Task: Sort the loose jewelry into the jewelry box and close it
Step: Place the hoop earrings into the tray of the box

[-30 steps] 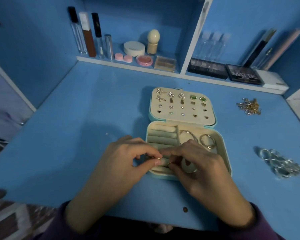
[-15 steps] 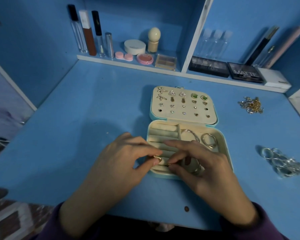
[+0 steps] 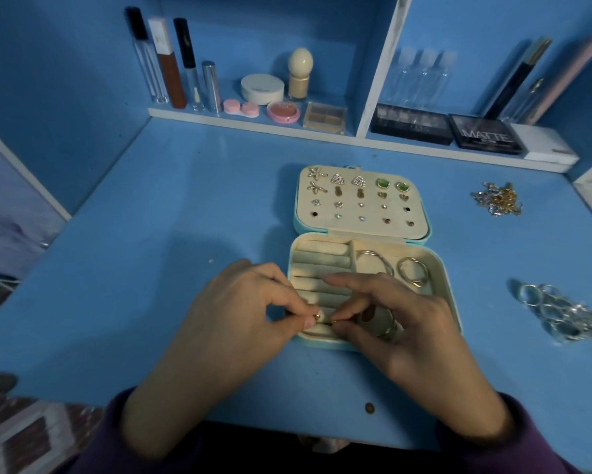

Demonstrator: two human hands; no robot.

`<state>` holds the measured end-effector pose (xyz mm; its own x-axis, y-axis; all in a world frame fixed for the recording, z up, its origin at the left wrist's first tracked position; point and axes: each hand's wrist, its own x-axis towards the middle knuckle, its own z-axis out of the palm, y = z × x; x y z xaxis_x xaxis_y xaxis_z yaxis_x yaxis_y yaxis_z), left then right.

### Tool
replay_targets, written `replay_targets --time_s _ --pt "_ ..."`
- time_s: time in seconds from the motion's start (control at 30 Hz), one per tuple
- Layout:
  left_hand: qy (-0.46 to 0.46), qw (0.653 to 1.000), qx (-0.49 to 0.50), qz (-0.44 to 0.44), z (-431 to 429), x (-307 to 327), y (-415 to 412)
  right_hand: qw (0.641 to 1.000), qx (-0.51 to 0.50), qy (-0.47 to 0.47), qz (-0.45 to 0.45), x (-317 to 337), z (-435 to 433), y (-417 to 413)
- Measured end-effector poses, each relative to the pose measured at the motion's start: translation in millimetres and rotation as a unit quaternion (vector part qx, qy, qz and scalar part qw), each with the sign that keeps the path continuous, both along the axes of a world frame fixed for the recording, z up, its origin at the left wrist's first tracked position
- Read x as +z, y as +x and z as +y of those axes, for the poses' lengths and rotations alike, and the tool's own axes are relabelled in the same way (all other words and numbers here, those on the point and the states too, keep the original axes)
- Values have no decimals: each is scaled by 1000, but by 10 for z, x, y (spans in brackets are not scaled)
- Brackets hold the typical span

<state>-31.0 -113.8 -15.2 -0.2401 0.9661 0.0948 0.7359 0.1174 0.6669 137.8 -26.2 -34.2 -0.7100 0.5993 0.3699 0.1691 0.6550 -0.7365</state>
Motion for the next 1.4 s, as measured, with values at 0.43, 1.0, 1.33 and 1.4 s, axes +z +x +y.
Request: replay_targets --time_s 0.43,1.0,1.33,1.4 --pt "-89 988 -83 94 102 217 -36 1000 8 -4 -1 21 17 5" --pt "-62 996 -43 45 25 177 -29 1000 2 -29 7 50 21 22" --pt "45 966 124 -221 132 -153 -42 952 -290 50 -90 27 472 402" --pt "45 965 121 -227 156 -161 0 953 -288 9 -96 -8 499 419"
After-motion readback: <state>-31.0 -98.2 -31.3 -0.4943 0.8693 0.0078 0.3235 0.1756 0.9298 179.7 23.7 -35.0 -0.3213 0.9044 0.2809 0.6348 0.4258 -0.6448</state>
